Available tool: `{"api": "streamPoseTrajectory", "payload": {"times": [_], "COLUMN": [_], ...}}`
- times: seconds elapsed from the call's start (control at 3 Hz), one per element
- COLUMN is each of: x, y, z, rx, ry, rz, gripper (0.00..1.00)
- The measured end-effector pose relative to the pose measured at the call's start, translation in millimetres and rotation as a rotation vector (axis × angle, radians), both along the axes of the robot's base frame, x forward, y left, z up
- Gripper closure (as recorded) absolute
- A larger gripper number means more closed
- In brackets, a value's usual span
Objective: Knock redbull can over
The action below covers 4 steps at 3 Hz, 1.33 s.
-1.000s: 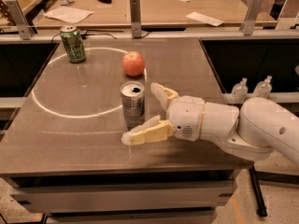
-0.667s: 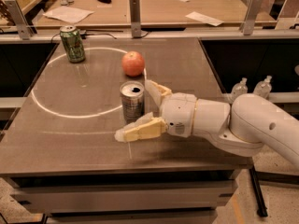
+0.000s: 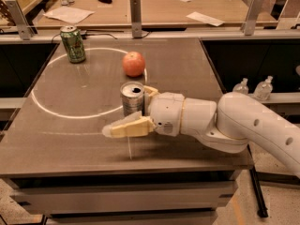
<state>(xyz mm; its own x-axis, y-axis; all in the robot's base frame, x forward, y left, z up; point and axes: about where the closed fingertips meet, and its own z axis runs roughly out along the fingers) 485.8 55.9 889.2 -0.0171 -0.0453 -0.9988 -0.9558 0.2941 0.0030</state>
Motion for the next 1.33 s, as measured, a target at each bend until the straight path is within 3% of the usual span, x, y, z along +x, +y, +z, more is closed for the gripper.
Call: {"api": "streamPoseTrajectory", "payload": {"times": [1.0, 1.33], "x": [4, 9], "y": [1, -8], "z": [8, 42], "rx": [0.001, 0.033], "ry": [-0.044, -0.157], "rz": [0.045, 0.063], "gripper": [0.85, 1.0]}}
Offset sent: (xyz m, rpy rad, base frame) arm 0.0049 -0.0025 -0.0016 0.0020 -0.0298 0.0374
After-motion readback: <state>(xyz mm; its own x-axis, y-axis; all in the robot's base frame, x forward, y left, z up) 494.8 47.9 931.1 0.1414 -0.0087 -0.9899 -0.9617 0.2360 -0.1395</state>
